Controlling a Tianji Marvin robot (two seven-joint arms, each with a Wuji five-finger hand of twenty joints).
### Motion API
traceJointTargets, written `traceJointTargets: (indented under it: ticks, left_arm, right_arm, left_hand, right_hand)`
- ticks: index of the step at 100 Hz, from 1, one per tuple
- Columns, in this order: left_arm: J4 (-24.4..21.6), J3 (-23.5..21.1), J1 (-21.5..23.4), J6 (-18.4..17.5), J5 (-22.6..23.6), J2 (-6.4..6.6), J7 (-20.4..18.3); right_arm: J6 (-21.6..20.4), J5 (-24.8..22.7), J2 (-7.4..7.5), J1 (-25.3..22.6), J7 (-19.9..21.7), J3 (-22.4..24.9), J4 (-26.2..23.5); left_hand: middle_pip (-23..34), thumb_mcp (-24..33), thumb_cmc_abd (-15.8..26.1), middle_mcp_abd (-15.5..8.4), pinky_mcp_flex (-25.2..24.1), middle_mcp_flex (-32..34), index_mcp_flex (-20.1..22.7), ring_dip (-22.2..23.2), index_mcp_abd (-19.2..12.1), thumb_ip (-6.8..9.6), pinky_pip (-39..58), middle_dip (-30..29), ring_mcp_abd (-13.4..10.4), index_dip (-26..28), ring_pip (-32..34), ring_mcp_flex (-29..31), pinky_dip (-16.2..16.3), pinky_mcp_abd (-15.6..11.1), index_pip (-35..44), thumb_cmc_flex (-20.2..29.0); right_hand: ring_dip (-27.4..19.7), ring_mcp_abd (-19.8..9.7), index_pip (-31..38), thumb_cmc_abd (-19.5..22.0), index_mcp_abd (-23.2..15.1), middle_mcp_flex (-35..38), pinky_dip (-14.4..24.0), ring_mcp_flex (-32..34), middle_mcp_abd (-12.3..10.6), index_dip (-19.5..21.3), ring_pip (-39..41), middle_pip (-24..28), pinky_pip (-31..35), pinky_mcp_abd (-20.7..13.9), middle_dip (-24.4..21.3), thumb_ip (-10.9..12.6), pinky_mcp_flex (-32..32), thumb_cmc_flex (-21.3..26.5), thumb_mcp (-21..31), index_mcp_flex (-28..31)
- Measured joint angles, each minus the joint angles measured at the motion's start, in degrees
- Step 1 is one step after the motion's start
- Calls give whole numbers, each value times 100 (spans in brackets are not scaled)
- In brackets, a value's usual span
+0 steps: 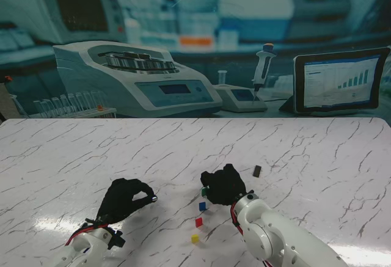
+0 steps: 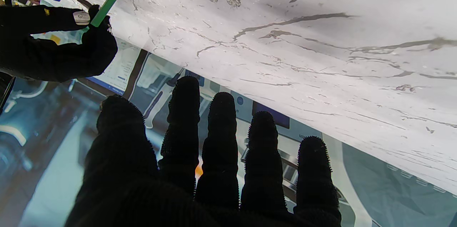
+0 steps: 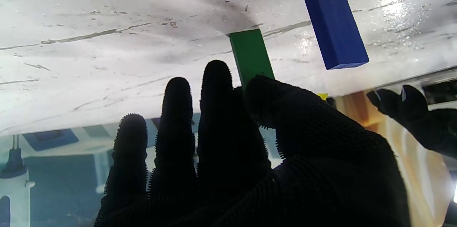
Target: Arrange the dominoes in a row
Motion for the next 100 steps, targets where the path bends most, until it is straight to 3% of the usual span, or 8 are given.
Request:
traceJointTargets:
  ticks: [39, 70, 72, 84, 100]
  left_arm:
    - [-2, -3, 3, 0, 0, 0, 0]
    - [-7, -7, 4, 6, -7, 0, -28]
    - [-8, -7, 5, 7, -7, 0, -32]
    - [-14, -15, 11, 10, -10, 1, -37]
    - [-19, -20, 20, 13, -12, 0, -29]
  right_arm:
    - [-17, -22, 23, -74, 118, 134, -103]
    - [-125, -59, 43, -223, 234, 379, -243]
    - [-134, -69, 44, -242, 248, 410, -261]
    - [-165, -155, 65, -343, 376, 598, -380]
    - [-177, -384, 108, -479, 700, 929, -560]
  left_hand:
    - [0, 0, 0, 0, 0, 0, 0, 0, 0, 0, 0, 0, 0, 0, 0, 0, 0, 0, 7, 0]
    - [0, 0, 0, 0, 0, 0, 0, 0, 0, 0, 0, 0, 0, 0, 0, 0, 0, 0, 9, 0]
    - [0, 0, 0, 0, 0, 0, 0, 0, 0, 0, 0, 0, 0, 0, 0, 0, 0, 0, 10, 0]
    - [0, 0, 0, 0, 0, 0, 0, 0, 0, 0, 0, 0, 0, 0, 0, 0, 0, 0, 13, 0]
    - [0, 0, 0, 0, 0, 0, 0, 0, 0, 0, 0, 0, 0, 0, 0, 0, 0, 0, 18, 0]
  right_hand:
    - [-12, 102, -496, 72, 116, -190, -8, -144, 158, -242, -164, -338, -147, 0, -8, 0, -12, -81, -195, 0]
    - [-29, 297, -1536, 394, 119, -702, 100, -445, 316, -172, -440, -877, -378, 0, -358, 0, -74, -260, -510, 1]
    - [-29, 297, -1620, 424, 119, -714, 107, -443, 333, -108, -439, -900, -390, 0, -333, 128, -77, -298, -564, 2]
    - [-87, 309, -2239, 644, 132, -995, 119, -726, 440, -43, -638, -1186, -484, 0, -428, 360, -90, -363, -859, 5]
    - [-220, 312, -2780, 762, 215, -1272, 124, -927, 459, 26, -801, -1507, -594, 1, -518, 363, -99, -362, -1072, 5]
